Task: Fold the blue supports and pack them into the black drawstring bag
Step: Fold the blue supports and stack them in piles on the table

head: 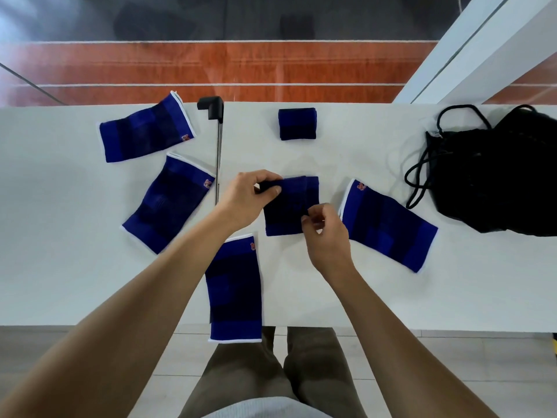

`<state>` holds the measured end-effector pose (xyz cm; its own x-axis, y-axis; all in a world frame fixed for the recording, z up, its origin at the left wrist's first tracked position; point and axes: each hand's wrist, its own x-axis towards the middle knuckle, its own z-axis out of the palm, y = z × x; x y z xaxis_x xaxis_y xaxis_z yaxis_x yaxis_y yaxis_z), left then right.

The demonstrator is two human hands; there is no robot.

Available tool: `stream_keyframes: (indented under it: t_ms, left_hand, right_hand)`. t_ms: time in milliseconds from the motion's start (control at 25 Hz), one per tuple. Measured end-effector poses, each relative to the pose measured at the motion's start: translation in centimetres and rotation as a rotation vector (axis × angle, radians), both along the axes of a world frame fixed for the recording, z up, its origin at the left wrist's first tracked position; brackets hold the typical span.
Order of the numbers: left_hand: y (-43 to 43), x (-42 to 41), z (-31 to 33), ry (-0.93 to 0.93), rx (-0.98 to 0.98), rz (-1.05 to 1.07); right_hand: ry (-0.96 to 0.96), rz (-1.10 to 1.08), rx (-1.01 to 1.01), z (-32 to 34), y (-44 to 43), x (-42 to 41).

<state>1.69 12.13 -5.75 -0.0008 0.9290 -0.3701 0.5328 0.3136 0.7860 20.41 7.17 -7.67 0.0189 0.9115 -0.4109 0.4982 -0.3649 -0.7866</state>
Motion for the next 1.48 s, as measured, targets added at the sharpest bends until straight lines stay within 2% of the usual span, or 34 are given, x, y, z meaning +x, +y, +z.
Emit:
stream_keyframes:
  t_ms: [160,360,760,1080,1160,1280,1360,1480]
  left_hand:
    - [1.8,1.9,-2.3,0.024,0.044,-0.032]
    - [3.5,3.1,-3.6,0.251,0.086,-0.151]
    - [2.9,3.4,-4.7,0.309,0.084,-0.131]
    - [2.5,4.4,-4.8,0.461,0.170,-0.090]
    - [1.5,4.6,-4.5,0.554,0.297,-0.127]
    - [-2.5,4.8,-5.1,0.558,0.432,-0.285]
    - [-5.4,4.6,-5.7,0.532,0.401,-0.370]
    - [-6.8,4.4,-6.3,0.491,0.327,-0.321]
  right_hand:
    - [0.086,-0.207,-0.054,-0.6,0.5,0.9]
    - [0.033,-0.254,-0.107,-2.1,1.3,0.7]
    - [-0.033,-0.251,-0.125,-2.8,1.8,0.5]
    - [-0.061,-0.258,-0.096,-3.5,2.4,0.3]
    - [-0.111,-0.244,-0.104,-3.5,2.8,0.0]
    - [-0.232,-0.184,-0.071,-3.3,2.9,-0.1]
    - [-0.279,-0.138,-0.019,-3.1,2.7,-0.1]
    - [-0.318,-0.106,-0.037,-2.8,2.1,-0.2]
